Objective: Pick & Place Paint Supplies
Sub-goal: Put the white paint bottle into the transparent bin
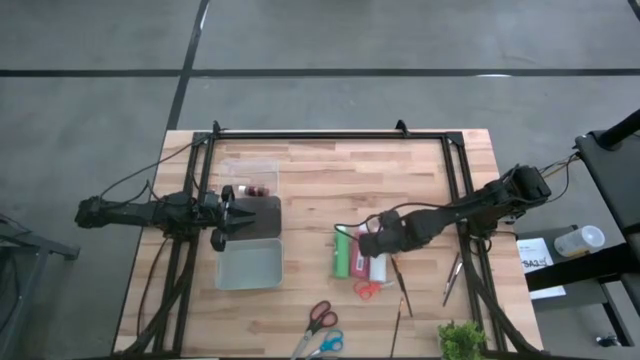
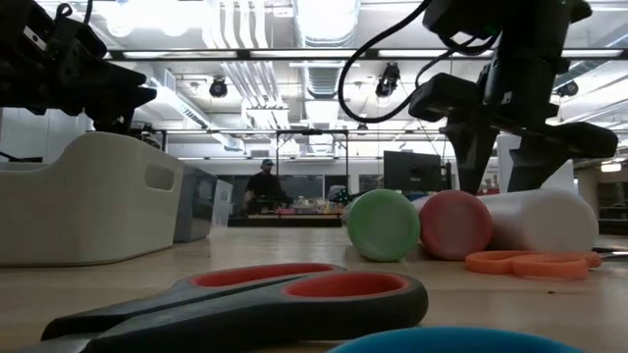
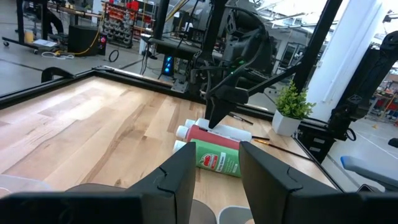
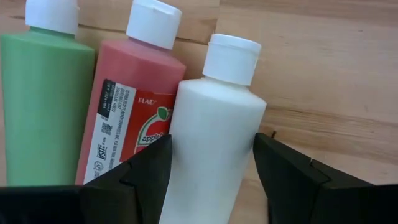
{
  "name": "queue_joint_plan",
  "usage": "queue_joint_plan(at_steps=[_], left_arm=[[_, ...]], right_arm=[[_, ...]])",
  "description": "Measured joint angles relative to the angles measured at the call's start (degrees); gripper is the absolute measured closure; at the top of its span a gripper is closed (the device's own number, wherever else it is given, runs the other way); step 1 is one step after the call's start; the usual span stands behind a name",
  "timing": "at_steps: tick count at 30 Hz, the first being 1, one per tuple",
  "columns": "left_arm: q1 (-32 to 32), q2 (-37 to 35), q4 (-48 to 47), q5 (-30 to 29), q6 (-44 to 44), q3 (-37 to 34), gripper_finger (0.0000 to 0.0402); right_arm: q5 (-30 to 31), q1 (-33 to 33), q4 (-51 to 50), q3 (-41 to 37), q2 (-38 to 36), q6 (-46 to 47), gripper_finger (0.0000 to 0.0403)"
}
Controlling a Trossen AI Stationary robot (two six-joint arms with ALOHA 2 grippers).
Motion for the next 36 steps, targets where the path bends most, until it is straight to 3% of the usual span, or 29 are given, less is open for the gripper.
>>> queue_joint_plan(at_steps=[16, 25, 36], left_arm=[[0.02, 0.00, 0.00, 0.00, 0.00, 0.00, 0.0272], [0.00, 0.00, 0.00, 0.00, 0.00, 0.00, 0.0272], [0.00, 0.00, 0.00, 0.00, 0.00, 0.00, 0.0272]], right_arm=[[-0.64, -1.34, 0.84, -0.11, 0.11, -2.04, 0.0182], [-0.58, -1.38, 1.15, -0.35, 0.39, -3.39, 0.0089], [-0.58, -1.38, 1.67, -0.63, 0.69, -3.55, 0.0079]])
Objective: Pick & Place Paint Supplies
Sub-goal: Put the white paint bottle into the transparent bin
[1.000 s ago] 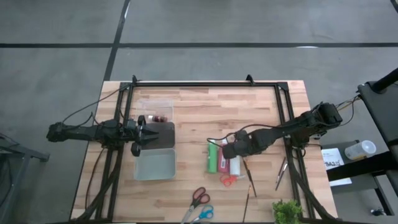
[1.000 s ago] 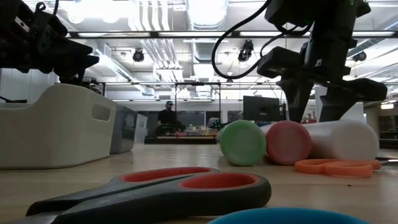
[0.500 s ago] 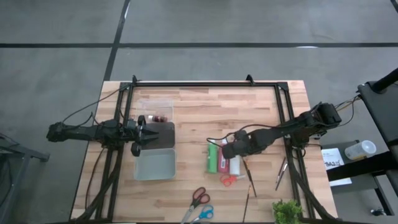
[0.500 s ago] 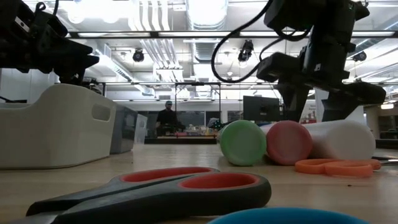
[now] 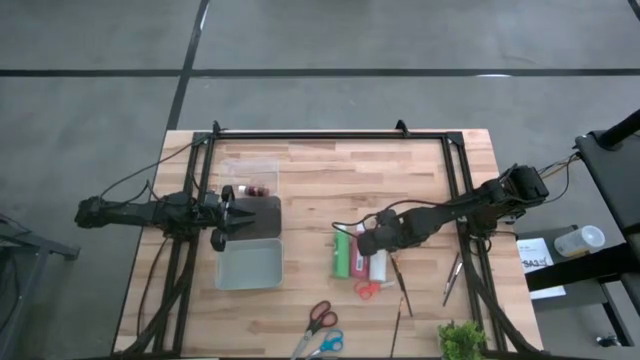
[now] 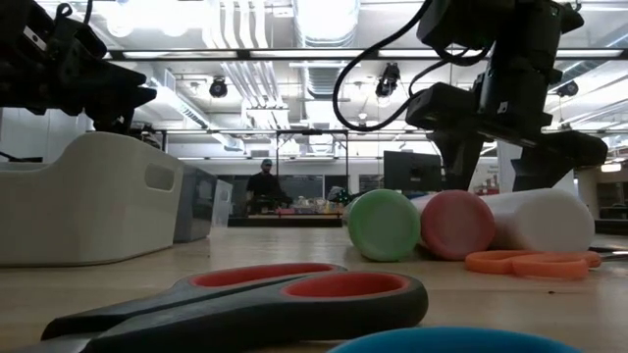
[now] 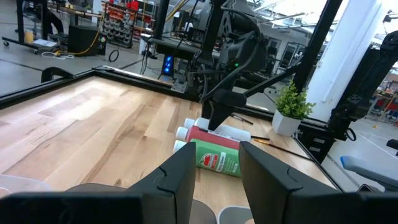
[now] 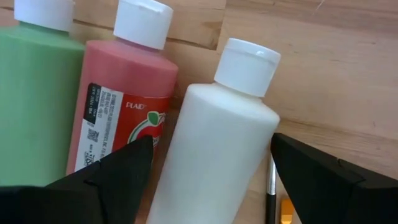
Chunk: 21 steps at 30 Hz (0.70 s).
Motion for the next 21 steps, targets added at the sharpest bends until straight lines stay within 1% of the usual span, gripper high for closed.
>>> queue_joint_plan(at_steps=[6, 14, 17, 21], left_arm=[[0.02, 0.02, 0.00, 0.00, 0.00, 0.00, 0.0272], [0.02, 0.00, -0.01, 0.00, 0.00, 0.00, 0.0272], [0.00, 0.00, 0.00, 0.00, 0.00, 0.00, 0.0272], [0.00, 0.00, -0.02, 0.00, 0.00, 0.00, 0.0272]], right_arm=[[-2.19, 0.00, 0.84, -0.11, 3.09, -0.56, 0.0079], [-2.45, -0.22, 0.85, -0.13, 3.42, -1.29, 0.0082], [-2.43, -0.22, 0.95, -0.25, 3.42, -1.27, 0.0101], [-2.43, -0.22, 0.96, -0.28, 3.42, -1.27, 0.0140]])
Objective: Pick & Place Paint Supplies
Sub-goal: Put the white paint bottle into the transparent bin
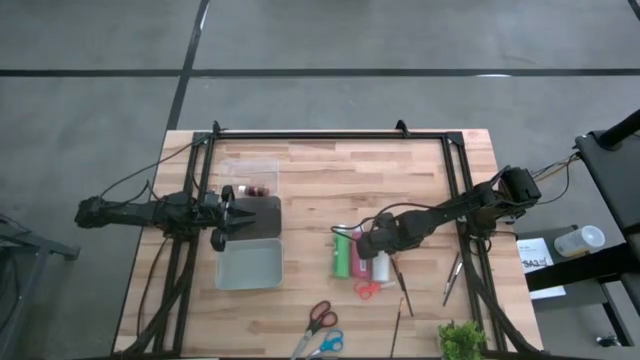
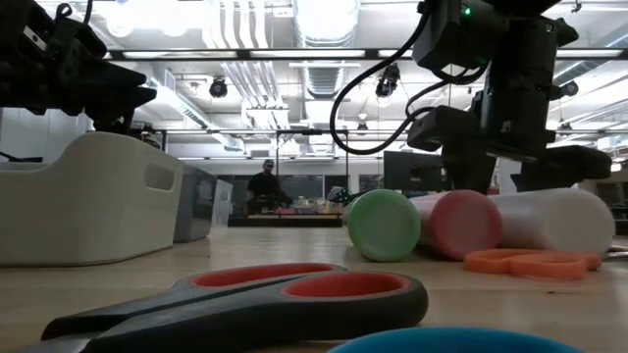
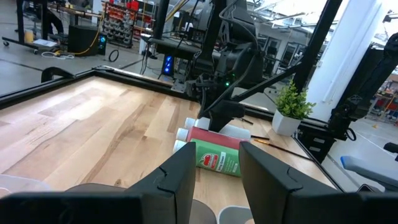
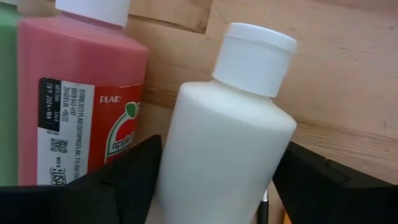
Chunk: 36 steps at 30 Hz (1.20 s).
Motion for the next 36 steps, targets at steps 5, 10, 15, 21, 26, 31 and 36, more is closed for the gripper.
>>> queue_joint_plan(at_steps=[5, 10, 15, 21, 26, 31, 36], left_arm=[[0.02, 0.00, 0.01, 0.00, 0.00, 0.00, 0.0272], [0.01, 0.00, 0.01, -0.01, 0.00, 0.00, 0.0272], [0.00, 0.00, 0.02, 0.00, 0.00, 0.00, 0.0272], [0.00, 0.00, 0.02, 0.00, 0.00, 0.00, 0.0272], [0.00, 0.02, 0.02, 0.00, 0.00, 0.00, 0.0272], [0.02, 0.02, 0.02, -0.02, 0.00, -0.02, 0.0272], [0.01, 0.02, 0.02, 0.00, 0.00, -0.01, 0.0272]], right_arm=[[0.04, -0.02, 0.00, -0.02, -0.09, -0.02, 0.0176], [0.03, -0.04, 0.00, -0.02, -0.09, -0.24, 0.0181], [-0.11, -0.25, -0.05, -0.02, -0.11, -1.17, 0.0182], [0.27, -1.34, -1.21, -0.15, -2.77, -4.01, 0.0182], [4.51, -1.88, -2.52, -0.13, -7.34, -6.99, 0.0183], [11.21, -1.88, -2.80, -0.13, -13.01, -12.00, 0.0183], [18.75, -1.88, 0.23, -0.12, -17.82, -22.33, 0.0183]])
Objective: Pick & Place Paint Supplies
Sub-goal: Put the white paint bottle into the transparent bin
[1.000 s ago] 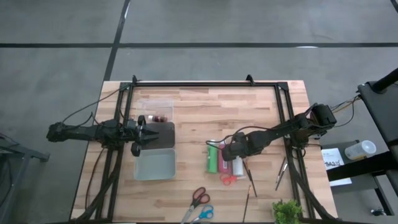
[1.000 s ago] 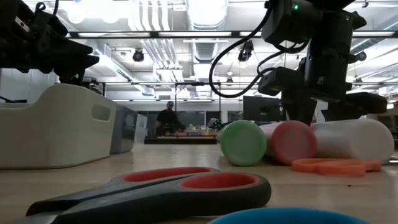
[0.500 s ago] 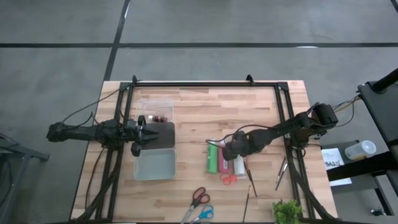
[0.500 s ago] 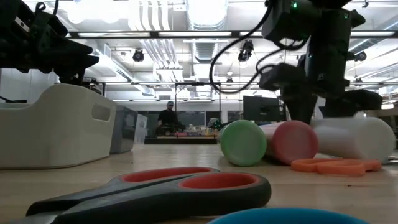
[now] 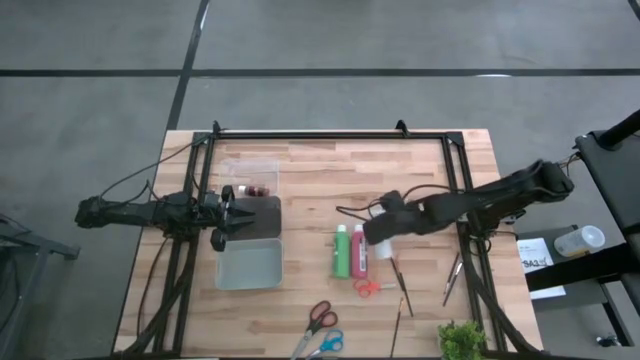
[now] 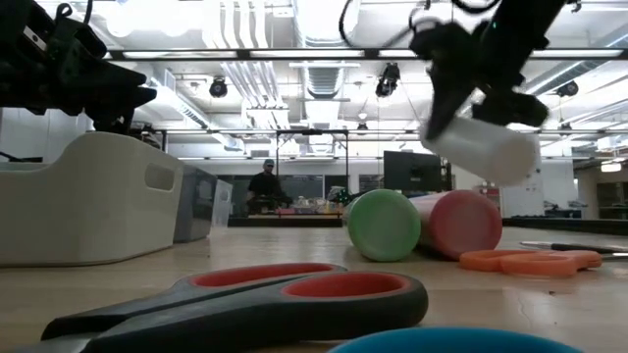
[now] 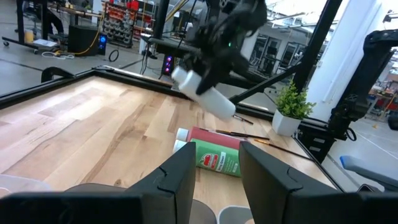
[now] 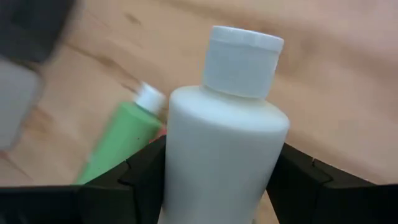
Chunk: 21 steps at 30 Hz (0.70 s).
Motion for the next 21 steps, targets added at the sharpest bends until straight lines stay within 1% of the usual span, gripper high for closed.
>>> queue_joint_plan(at_steps=[3, 7, 9, 12, 17, 21], left_arm=[[-0.01, 0.00, -0.02, -0.02, 0.00, 0.01, 0.0272], [0.01, 0.00, -0.02, -0.01, 0.00, 0.00, 0.0272], [0.01, 0.00, 0.00, -0.01, 0.00, -0.01, 0.0272], [-0.01, 0.00, -0.01, 0.00, 0.00, 0.00, 0.0272], [0.00, 0.22, 0.00, -0.01, 0.00, -0.01, 0.0272], [0.01, 0.69, -0.04, 0.12, -0.02, 0.01, 0.0272]], right_arm=[[3.70, -0.20, 4.73, 0.03, -1.80, -11.11, 0.0183], [7.98, -1.03, 13.53, 0.05, -2.81, -26.00, 0.0183], [8.72, -1.99, 17.83, 0.05, -2.78, -32.08, 0.0183], [8.00, -3.90, 24.73, 0.09, -1.58, -40.02, 0.0183], [7.20, -7.20, 34.25, 0.09, 2.47, -54.34, 0.0183], [1.66, -10.59, 45.21, 0.10, 6.34, -63.75, 0.0183]])
